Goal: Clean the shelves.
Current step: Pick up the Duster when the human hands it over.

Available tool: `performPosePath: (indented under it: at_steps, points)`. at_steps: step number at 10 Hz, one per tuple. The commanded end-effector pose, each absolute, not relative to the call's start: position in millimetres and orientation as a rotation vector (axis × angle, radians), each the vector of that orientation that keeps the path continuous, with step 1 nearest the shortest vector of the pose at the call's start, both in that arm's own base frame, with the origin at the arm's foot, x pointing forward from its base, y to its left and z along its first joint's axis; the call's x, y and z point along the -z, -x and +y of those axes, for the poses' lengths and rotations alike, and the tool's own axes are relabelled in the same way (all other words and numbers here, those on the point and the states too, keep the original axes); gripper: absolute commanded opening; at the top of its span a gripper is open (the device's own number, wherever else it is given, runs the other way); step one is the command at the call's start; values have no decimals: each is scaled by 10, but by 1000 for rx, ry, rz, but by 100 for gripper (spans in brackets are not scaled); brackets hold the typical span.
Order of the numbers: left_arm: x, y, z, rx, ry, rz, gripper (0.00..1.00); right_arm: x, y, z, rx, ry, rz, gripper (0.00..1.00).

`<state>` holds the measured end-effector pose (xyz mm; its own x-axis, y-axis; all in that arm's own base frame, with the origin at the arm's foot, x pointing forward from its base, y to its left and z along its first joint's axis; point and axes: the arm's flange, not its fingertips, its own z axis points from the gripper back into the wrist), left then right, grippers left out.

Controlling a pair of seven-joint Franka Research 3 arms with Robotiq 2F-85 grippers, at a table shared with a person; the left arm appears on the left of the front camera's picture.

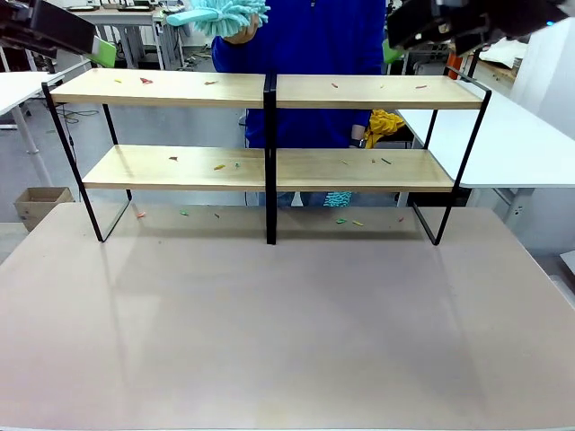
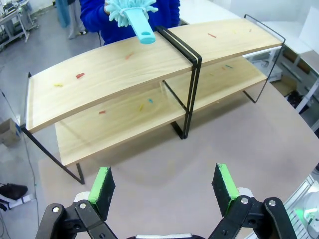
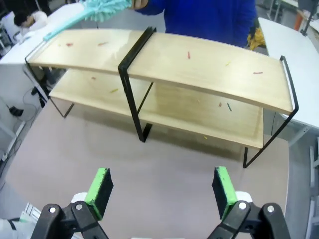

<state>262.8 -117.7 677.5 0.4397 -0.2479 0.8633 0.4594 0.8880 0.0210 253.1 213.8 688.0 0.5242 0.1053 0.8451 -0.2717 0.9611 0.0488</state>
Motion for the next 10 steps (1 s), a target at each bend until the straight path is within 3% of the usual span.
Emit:
performPosePath:
  at_steps: [1, 6, 10]
  points:
    - [-6759, -2631, -1177, 450, 233, -1038, 100, -6973, -2772, 2341, -161, -175, -1019, 100]
    - [-6759, -2631, -1177, 450, 233, -1038, 100, -6902, -2915, 2444, -157, -164, -984, 100]
    - [-6759, -2631, -1177, 450, 233, -1038, 100, -6681, -2608, 2404, -149, -145, -958, 100]
